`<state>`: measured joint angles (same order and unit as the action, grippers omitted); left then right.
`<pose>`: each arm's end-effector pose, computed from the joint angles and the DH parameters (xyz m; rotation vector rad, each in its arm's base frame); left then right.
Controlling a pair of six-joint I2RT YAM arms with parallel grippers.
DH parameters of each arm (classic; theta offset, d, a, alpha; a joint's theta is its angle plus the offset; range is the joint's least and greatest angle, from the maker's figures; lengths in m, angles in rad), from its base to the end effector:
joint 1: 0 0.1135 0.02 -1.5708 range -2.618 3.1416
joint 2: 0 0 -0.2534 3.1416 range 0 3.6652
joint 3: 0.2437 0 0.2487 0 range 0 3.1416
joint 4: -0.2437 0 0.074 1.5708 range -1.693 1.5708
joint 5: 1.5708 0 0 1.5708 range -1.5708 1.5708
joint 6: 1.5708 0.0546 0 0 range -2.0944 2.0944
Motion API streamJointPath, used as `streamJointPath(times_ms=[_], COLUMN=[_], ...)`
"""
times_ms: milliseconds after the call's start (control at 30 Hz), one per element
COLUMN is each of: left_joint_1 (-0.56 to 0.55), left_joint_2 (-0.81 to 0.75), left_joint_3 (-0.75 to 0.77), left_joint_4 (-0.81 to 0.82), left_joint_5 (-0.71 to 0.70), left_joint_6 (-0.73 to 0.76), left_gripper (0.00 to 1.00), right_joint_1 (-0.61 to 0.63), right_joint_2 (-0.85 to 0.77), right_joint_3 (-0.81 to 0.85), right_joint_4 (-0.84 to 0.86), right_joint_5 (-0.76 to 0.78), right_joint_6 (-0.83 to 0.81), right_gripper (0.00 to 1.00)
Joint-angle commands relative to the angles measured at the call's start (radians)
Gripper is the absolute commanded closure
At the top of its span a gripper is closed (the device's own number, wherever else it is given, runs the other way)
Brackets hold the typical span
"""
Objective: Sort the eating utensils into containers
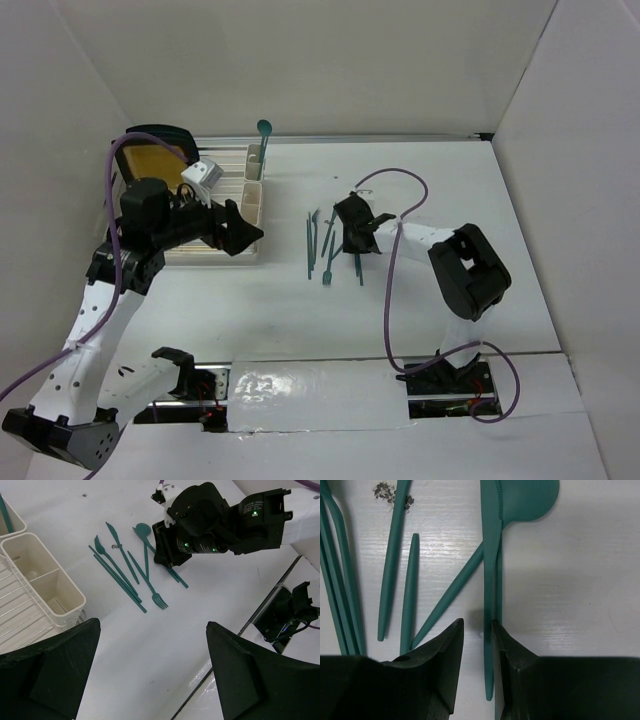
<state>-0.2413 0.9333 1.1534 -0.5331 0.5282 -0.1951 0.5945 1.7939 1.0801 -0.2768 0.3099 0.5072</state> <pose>0.1943 -0.0762 0.3911 0.4133 1.8717 -0.7927 0.3132 0.1917 0.1426 0.0074 2.4932 0.0577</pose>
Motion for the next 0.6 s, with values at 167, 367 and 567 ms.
streamJointPath(times_ms=[167,367,567], left_joint_1=[-0.006,-0.007,-0.004], left_joint_2=[0.005,0.016,0.032], left_joint_3=[-0.003,0.005,0.009], left_joint_4=[0.015,0.024,0.027], left_joint_5=[0.012,0.015,0.036], left_joint_6=[-0.009,-0.006,-0.007], left_gripper=[0.00,0.00,0.00], right_joint_1=[-0.033,-0.044,-0.042], right_joint_2=[0.055,0.081,0.073], right_joint_3=[0.027,0.029,0.061], right_joint_4=[0.041,0.067,0.033], right_joint_5=[0.046,0.023,0.035], right_joint_6=[-0.045,-0.064,-0.078], right_gripper=[0.67,0.80,1.00])
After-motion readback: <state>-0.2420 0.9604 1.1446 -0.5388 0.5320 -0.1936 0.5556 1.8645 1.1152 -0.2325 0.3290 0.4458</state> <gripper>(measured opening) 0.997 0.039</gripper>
